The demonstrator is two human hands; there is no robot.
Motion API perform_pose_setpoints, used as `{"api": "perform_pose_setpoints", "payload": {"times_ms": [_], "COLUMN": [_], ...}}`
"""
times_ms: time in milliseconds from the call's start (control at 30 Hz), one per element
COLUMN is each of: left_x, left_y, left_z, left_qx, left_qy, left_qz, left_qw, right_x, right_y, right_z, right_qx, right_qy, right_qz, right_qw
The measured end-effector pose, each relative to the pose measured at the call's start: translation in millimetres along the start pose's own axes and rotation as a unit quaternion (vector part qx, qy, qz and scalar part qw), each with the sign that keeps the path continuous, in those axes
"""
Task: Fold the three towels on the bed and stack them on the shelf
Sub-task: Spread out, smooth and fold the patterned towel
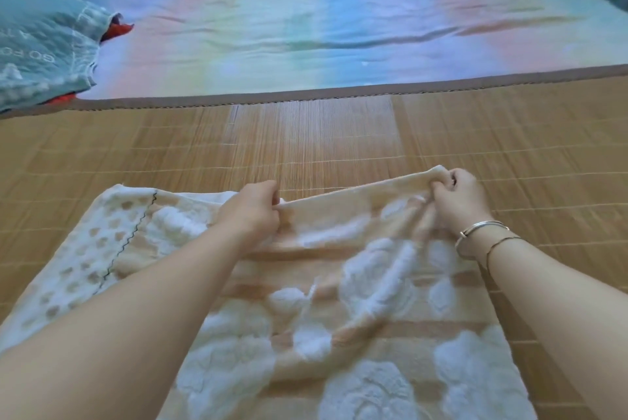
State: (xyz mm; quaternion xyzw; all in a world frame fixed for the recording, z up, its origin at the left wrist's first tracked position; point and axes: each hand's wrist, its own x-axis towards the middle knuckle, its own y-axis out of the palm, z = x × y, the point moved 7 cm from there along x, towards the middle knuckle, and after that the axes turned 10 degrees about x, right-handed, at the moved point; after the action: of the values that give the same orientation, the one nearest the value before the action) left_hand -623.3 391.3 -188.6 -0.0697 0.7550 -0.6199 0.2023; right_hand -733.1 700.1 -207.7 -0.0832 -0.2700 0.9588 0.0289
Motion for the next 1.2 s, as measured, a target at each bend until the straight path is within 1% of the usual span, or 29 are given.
{"api": "perform_pose_setpoints", "payload": {"times_ms": [67, 100, 167, 233, 267, 333, 367, 400, 433, 467, 500, 533, 600, 633, 667, 700, 767, 800, 833, 867, 900, 933, 967, 1033, 1133, 1200], "left_x": [8.6, 12.8, 20.8, 27.0, 28.8, 29.9, 30.5, 31.5, 32.1, 32.6, 33.6, 34.0, 33.6, 33.6, 33.6, 33.1, 32.1, 31.3, 30.6, 29.9, 29.1, 28.3, 27.5, 27.1, 28.0, 28.2], "left_y": [-7.8, -8.4, 0.7, 19.4, 26.1, 30.7, 29.3, 27.4, 26.3, 25.9, 25.8, 26.0, 26.7, 26.6, 26.8, 26.4, 25.2, 24.7, 24.0, 23.5, 22.4, 21.3, 21.1, 20.7, 24.6, 27.4], "left_z": [-10.3, -15.4, -23.4, -26.8, -26.7, -25.9, -24.5, -24.2, -23.6, -22.8, -23.3, -23.6, -23.7, -24.4, -24.8, -25.1, -24.9, -24.6, -24.7, -24.6, -24.4, -24.5, -25.1, -26.6, -26.7, -25.9], "left_qx": [-0.018, -0.027, -0.023, 0.022, 0.042, 0.055, 0.053, 0.05, 0.043, 0.033, 0.025, 0.022, 0.026, 0.028, 0.031, 0.033, 0.038, 0.04, 0.041, 0.037, 0.031, 0.025, 0.023, 0.021, 0.022, 0.015], "left_qy": [-0.005, -0.006, -0.006, -0.006, -0.007, -0.01, -0.011, -0.012, -0.013, -0.013, -0.012, -0.012, -0.018, -0.021, -0.023, -0.025, -0.026, -0.026, -0.025, -0.025, -0.026, -0.029, -0.032, -0.034, -0.032, -0.032], "left_qz": [-0.035, -0.043, -0.017, 0.03, 0.039, 0.024, 0.006, -0.01, -0.018, -0.02, -0.017, -0.01, 0.008, 0.015, 0.022, 0.027, 0.029, 0.028, 0.024, 0.019, 0.009, -0.001, -0.01, -0.025, -0.026, -0.016], "left_qw": [0.999, 0.999, 1.0, 0.999, 0.998, 0.998, 0.999, 0.999, 0.999, 0.999, 0.999, 1.0, 0.999, 0.999, 0.999, 0.999, 0.999, 0.998, 0.999, 0.999, 0.999, 0.999, 0.999, 0.999, 0.999, 0.999], "right_x": [6.9, 10.1, 13.4, 13.0, 13.7, 16.5, 17.2, 15.8, 12.7, 7.0, -1.0, -11.6, -34.5, -40.7, -41.8, -39.2, -28.1, -20.5, -12.0, -5.8, -1.3, 2.5, 6.2, 11.5, 14.9, 15.6], "right_y": [-12.2, -13.6, -7.6, -2.8, -2.0, -2.2, -2.9, -5.4, -7.9, -8.8, -8.4, -5.9, 0.0, 0.9, 2.1, 2.3, -0.9, -6.9, -16.3, -28.0, -37.5, -43.3, -44.9, -42.4, -37.9, -29.0], "right_z": [1.6, -2.8, -15.5, -22.4, -23.8, -34.4, -40.4, -46.1, -49.2, -49.8, -49.0, -49.5, -52.0, -52.3, -51.9, -49.6, -41.0, -34.2, -27.9, -24.8, -25.6, -28.5, -35.8, -50.5, -50.9, -47.2], "right_qx": [0.043, 0.049, 0.055, 0.111, 0.142, 0.207, 0.224, 0.217, 0.192, 0.135, 0.073, 0.04, 0.047, 0.067, 0.088, 0.111, 0.123, 0.099, 0.081, 0.067, 0.064, 0.049, 0.01, -0.066, -0.054, -0.026], "right_qy": [-0.013, -0.007, 0.025, 0.067, 0.098, 0.19, 0.231, 0.254, 0.263, 0.259, 0.249, 0.247, 0.275, 0.273, 0.253, 0.225, 0.139, 0.077, 0.013, -0.026, -0.035, -0.032, -0.015, 0.027, 0.067, 0.089], "right_qz": [-0.057, -0.061, -0.024, 0.027, 0.048, 0.067, 0.071, 0.083, 0.107, 0.143, 0.191, 0.247, 0.346, 0.369, 0.377, 0.362, 0.293, 0.234, 0.153, 0.071, 0.009, -0.022, -0.023, 0.014, 0.056, 0.105], "right_qw": [0.997, 0.997, 0.998, 0.991, 0.984, 0.957, 0.944, 0.939, 0.939, 0.946, 0.947, 0.936, 0.896, 0.886, 0.887, 0.898, 0.938, 0.964, 0.985, 0.995, 0.997, 0.998, 1.0, 0.997, 0.995, 0.99]}}
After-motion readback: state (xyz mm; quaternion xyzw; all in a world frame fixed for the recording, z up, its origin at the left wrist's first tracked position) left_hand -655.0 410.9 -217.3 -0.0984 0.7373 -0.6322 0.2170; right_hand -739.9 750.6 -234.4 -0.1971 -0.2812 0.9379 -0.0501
